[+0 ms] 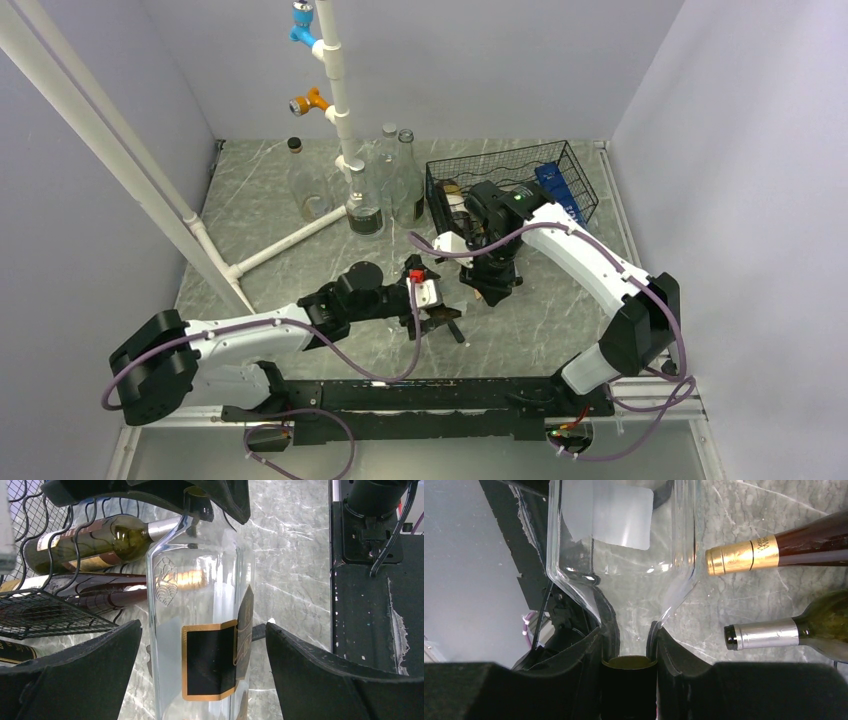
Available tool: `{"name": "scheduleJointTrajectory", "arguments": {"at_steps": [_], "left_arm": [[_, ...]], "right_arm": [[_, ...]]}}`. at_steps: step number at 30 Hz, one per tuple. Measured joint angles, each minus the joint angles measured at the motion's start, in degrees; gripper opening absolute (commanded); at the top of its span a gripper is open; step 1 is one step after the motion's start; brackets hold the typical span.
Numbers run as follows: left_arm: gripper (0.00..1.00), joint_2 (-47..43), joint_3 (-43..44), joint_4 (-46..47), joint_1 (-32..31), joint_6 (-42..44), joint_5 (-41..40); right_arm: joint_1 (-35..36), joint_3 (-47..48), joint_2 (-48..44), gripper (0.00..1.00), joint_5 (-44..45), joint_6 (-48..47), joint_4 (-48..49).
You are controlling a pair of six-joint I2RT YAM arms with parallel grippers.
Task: Take the wine bottle off the wine rack
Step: Place the wine bottle at the center of the board.
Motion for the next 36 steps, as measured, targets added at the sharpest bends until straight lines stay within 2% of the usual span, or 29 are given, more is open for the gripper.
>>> {"name": "scheduleJointTrajectory", "arguments": {"at_steps": [16, 18, 20, 21, 23, 24, 25, 26, 29, 33, 36], "left_arm": [[0.99, 5.97, 0.0, 2.86, 0.0, 0.52, 0.92], [0.92, 6.58, 0.0, 2.84, 0.0, 0.52, 1.44], [0.79, 7.28, 0.04, 2.78, 0.0, 0.39, 1.7], [0.66, 7.54, 0.15, 2.78, 0.02, 0.42, 1.55], [0.27, 7.8, 0.61, 2.38, 0.11, 0.0, 1.4], [0.12, 7.87, 0.85, 2.1, 0.17, -0.35, 1.09], [0.03, 7.89, 1.09, 1.62, 0.28, -0.46, 1.01], [0.0, 7.93, 1.42, 0.94, 0.33, -0.5, 0.85], [0.0, 8.15, 2.23, -0.55, 0.31, -0.48, 0.61], [0.0, 8.31, 2.69, -1.55, 0.28, -0.52, 0.61], [0.0, 8.17, 2.58, -1.53, 0.33, -0.87, 0.55]], "right_arm": [[1.07, 0.02, 0.0, 0.0, -0.55, 0.74, 0.9], [1.42, 0.02, 0.0, 0.0, -0.57, 0.76, 1.07], [1.7, 0.02, 0.0, 0.0, -0.46, 0.79, 1.14], [1.84, 0.02, 0.0, 0.0, -0.07, 0.85, 1.09], [2.03, 0.02, 0.0, 0.0, 0.26, 0.92, 0.85], [2.03, 0.02, 0.0, 0.0, 0.31, 0.98, 0.9], [2.03, 0.02, 0.0, 0.0, 0.13, 1.09, 1.03], [1.99, 0.02, 0.0, 0.02, 0.04, 1.16, 1.25], [2.03, 0.02, 0.0, 0.08, 0.11, 1.49, 1.38], [2.03, 0.02, 0.07, 0.33, 0.13, 2.01, 1.38], [2.12, 0.09, 0.26, 0.49, 0.13, 2.47, 1.4]]}}
